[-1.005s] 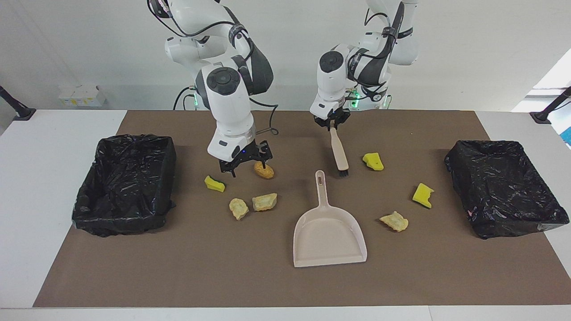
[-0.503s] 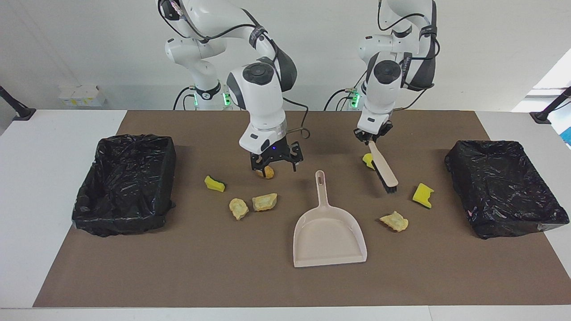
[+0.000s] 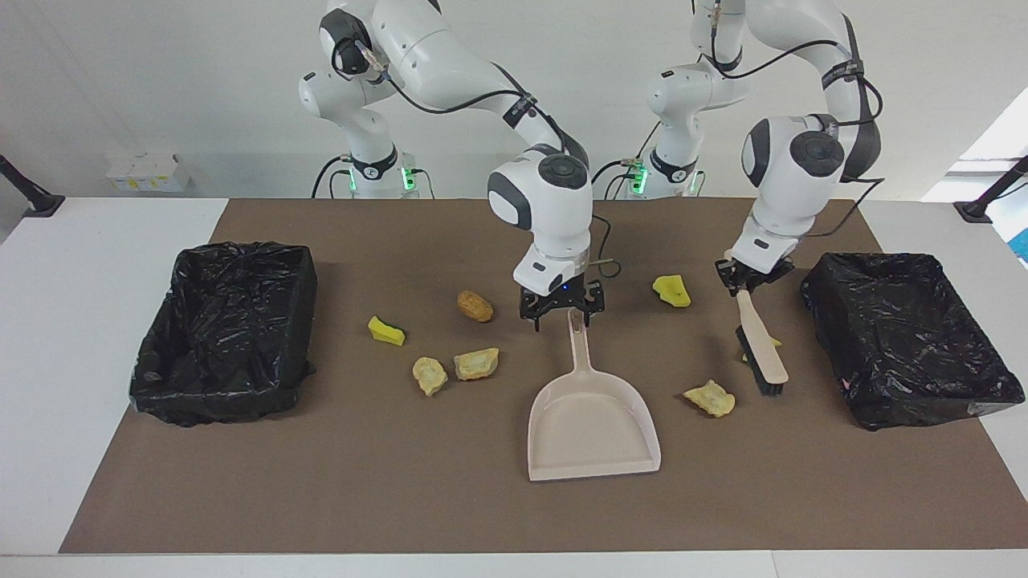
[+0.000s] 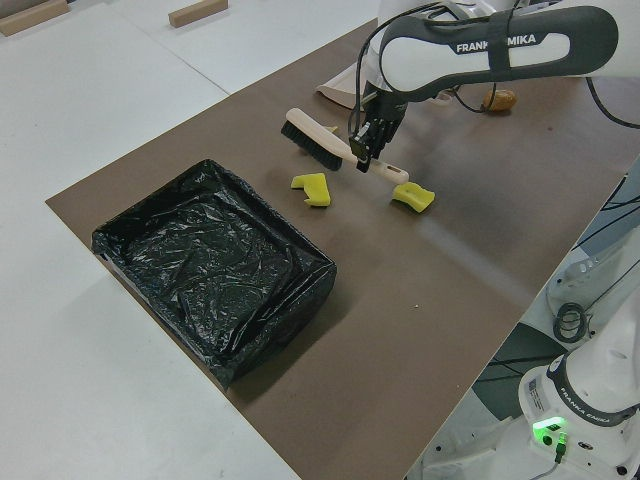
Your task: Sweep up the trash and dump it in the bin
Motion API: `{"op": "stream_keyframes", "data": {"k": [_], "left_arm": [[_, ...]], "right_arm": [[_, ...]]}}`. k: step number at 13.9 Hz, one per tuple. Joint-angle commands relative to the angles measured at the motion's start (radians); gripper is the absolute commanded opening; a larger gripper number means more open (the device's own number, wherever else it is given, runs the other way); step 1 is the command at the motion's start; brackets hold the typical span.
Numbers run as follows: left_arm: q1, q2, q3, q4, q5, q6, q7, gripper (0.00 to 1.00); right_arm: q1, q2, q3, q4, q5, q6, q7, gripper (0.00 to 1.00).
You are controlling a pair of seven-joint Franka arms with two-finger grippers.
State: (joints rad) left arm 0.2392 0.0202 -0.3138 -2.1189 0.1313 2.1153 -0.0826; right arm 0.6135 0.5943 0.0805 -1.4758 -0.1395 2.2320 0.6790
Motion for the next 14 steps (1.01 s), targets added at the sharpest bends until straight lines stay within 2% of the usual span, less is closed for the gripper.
{"op": "stream_keyframes", "data": {"k": [1,4,10,12,14], "left_arm": [[0.083,0.104,-0.014,0.092,0.048,0.014,0.12,0.0],[0.124,0.118,-0.014,0.102,0.048,0.011,0.294,0.0],[0.126,0.138,-0.014,0.12,0.048,0.006,0.444,0.0],[0.126,0.133,-0.014,0.114,0.048,-0.015,0.478,0.0],[0.12,0.135,-0.014,0.12,0.048,-0.04,0.478,0.0]], "right_arm": [[0.011,0.058,-0.004,0.06,-0.064,0.037,0.022,0.82],[0.012,0.059,-0.005,0.06,-0.072,0.031,0.022,0.79],[0.015,0.055,-0.007,0.068,-0.091,0.018,0.044,0.77],[0.015,0.053,-0.005,0.068,-0.094,0.015,0.042,0.65],[0.014,0.05,-0.004,0.069,-0.094,0.015,0.04,0.47]]}}
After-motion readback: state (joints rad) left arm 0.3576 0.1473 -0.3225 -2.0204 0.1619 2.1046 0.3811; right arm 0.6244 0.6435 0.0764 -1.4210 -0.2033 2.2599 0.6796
